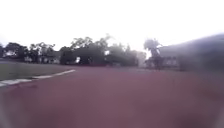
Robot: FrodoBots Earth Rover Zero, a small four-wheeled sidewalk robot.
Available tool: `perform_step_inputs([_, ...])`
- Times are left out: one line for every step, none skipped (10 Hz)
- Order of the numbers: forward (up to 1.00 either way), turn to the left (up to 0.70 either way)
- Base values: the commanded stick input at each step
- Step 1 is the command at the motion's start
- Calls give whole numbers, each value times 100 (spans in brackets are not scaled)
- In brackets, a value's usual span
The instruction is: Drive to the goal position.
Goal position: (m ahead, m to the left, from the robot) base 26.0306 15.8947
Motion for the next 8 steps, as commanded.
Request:
perform_step_inputs([70, 0])
perform_step_inputs([70, 0])
perform_step_inputs([70, 0])
perform_step_inputs([70, 0])
perform_step_inputs([70, 0])
perform_step_inputs([70, 0])
perform_step_inputs([70, 0])
perform_step_inputs([70, 0])
